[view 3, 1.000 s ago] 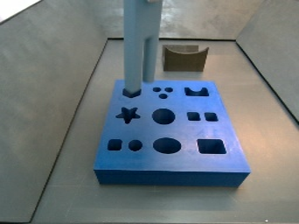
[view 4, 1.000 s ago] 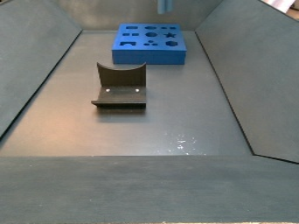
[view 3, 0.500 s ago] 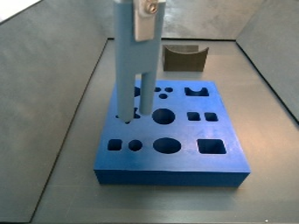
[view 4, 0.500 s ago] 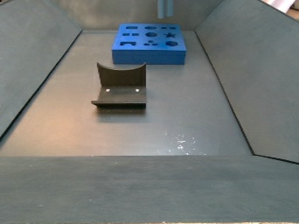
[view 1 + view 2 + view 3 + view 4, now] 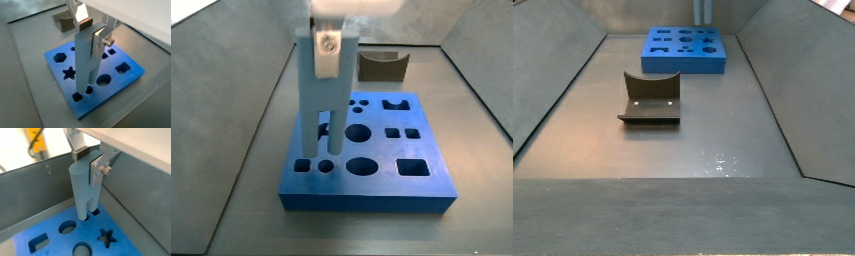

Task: Pick up the square-circle object. Move up. Rotate the square-circle object. Place the square-circle object on the fixture. Regrasp the square-circle object. Move to above the board. Insert the square-circle object.
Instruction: Insert the square-circle object.

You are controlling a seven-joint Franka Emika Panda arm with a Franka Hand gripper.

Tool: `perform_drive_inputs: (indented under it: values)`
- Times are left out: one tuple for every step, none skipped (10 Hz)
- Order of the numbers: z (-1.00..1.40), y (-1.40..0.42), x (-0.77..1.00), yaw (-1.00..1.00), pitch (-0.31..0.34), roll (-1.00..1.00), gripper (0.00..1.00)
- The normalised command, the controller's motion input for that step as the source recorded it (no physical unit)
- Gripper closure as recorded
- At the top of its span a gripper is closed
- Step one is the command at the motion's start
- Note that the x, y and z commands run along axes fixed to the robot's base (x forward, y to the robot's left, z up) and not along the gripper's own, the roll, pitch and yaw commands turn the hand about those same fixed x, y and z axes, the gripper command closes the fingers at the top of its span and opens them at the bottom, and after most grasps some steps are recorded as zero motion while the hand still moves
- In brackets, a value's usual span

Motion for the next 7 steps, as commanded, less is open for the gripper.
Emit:
perform_drive_inputs:
  values:
    - [-0.29, 0.0, 0.0, -1.0, 0.0, 0.01, 1.0]
    - [-0.26, 0.0, 0.0, -1.0, -0.014, -0.03, 1.0]
    - [-0.16, 0.0, -0.02, -0.15, -0.057, -0.06, 1.0]
    - [-0.14, 0.0, 0.0, 0.02, -0.064, -0.06, 1.0]
    - [-0.22, 0.0, -0.07, 0.13, -0.096, -0.05, 1.0]
    - [-0.22, 0.0, -0.1, 0.17, -0.129, -0.03, 1.0]
    - [-0.14, -0.04, -0.03, 0.11, -0.084, -0.01, 1.0]
